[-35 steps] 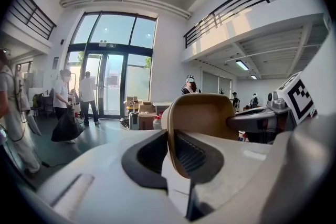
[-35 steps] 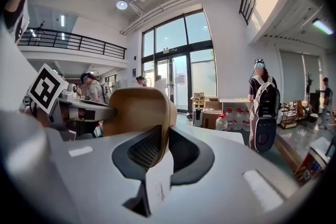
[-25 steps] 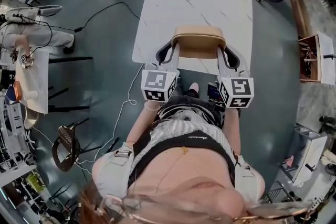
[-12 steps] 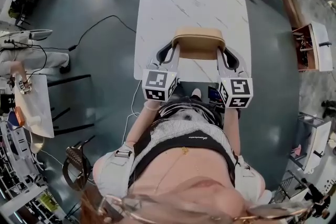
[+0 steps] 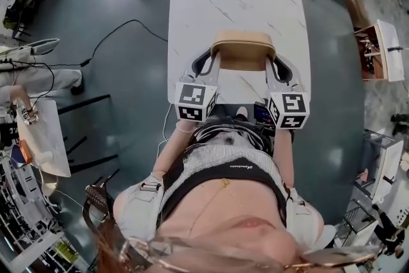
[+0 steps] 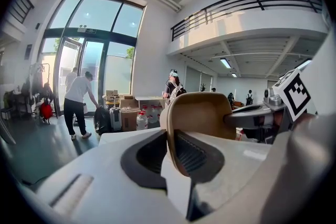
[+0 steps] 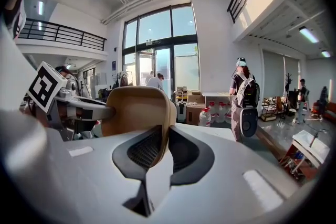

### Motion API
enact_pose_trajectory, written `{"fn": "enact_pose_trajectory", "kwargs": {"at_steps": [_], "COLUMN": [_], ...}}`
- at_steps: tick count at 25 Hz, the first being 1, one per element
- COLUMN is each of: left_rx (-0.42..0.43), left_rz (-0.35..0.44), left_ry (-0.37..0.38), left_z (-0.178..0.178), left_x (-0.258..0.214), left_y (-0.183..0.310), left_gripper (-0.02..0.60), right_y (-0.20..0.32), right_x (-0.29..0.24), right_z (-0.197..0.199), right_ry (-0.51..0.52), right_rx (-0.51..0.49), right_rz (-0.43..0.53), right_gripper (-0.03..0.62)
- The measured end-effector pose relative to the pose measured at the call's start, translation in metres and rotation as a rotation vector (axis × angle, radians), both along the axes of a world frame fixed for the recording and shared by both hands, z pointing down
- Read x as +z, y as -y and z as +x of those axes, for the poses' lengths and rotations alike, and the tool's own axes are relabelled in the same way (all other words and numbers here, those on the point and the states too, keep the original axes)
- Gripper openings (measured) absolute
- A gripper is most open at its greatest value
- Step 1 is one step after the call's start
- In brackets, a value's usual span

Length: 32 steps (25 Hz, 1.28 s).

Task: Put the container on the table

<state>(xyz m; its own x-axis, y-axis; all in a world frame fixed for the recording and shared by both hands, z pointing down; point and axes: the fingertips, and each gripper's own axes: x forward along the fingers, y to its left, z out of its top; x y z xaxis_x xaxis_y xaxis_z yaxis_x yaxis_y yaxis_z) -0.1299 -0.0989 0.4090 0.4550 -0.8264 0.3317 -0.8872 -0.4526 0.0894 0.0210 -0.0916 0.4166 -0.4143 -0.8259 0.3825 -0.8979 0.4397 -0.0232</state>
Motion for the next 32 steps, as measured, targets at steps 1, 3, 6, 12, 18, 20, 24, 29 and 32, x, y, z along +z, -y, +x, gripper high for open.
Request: {"fn": "enact_pose_trajectory", "kwargs": {"at_steps": [1,3,6,12,18,20,24,29,32], "left_rx": [0.004,0.014,0.03,0.086,0.143,0.154,0.16,0.124,0.088], "left_rz": [0.0,-0.003,-0.005,-0.002,-0.014,-0.014,-0.019,-0.021,-0.022], "left_ry": [-0.001,-0.007,-0.015,-0.001,-0.012,-0.008,0.0,-0.002,-0.006], "left_z": [-0.002,-0.007,-0.015,-0.018,-0.018,-0.019,-0.021,-0.02,-0.021], "left_x": [0.0,0.0,-0.002,0.003,0.009,0.01,0.013,0.013,0.013], "left_y": [0.002,0.003,0.005,0.014,0.011,0.012,0.015,0.012,0.014], "left_gripper": [0.044,0.044,0.044,0.049,0.052,0.054,0.052,0.052,0.052], "right_y": [0.001,0.002,0.002,0.008,0.003,0.002,0.001,0.005,0.009], "right_x": [0.0,-0.001,-0.004,0.001,0.007,0.009,0.011,0.011,0.01], "right_z": [-0.002,-0.007,-0.015,-0.019,-0.02,-0.02,-0.023,-0.022,-0.022], "right_ry": [-0.001,-0.006,-0.018,-0.032,-0.004,-0.004,-0.016,-0.015,-0.017], "right_rx": [0.003,0.012,0.024,0.046,0.077,0.091,0.096,0.061,0.027], "right_rz": [0.0,0.001,0.004,0.004,-0.014,-0.016,-0.018,-0.014,-0.009], "right_gripper": [0.069,0.069,0.069,0.071,0.067,0.067,0.069,0.069,0.069]}}
